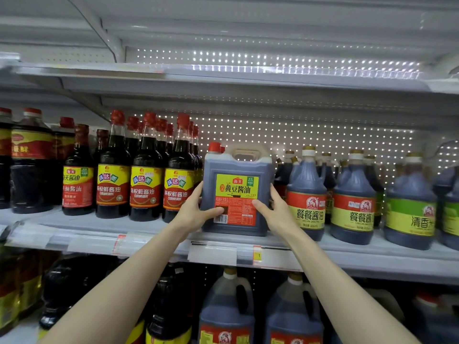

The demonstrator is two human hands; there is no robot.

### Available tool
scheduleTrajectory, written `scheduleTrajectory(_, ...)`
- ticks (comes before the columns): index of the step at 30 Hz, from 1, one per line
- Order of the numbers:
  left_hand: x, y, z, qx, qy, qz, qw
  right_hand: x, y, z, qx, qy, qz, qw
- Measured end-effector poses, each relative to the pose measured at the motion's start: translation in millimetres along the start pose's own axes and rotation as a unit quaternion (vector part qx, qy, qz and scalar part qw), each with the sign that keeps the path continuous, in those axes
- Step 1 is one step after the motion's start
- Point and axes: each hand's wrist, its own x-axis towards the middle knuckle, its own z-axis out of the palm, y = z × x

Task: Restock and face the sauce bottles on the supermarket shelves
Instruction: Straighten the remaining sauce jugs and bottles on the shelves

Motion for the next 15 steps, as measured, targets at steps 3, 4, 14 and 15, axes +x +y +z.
scheduleTrajectory(3,4.0,-2.2,-0.9,-0.003,-0.007,0.001,1.000,1.9,2.0,2.4,0.004,0.004,-0.002,1.000)
scheduleTrajectory(4,5.4,-2.6,-0.7,-0.005,-0.009,0.001,1.000,3.1,3.0,2.8,0.006,0.004,-0.001,1.000)
scheduleTrajectory(14,21.0,-10.3,-2.5,0.003,-0.016,-0.008,1.000,17.0,11.4,7.9,0.022,0.004,0.000,1.000)
scheduleTrajectory(15,22.6,-11.0,-3.1,0.007,-0.018,-0.008,1.000,18.1,11.6,8.0,0.022,0.005,0.000,1.000)
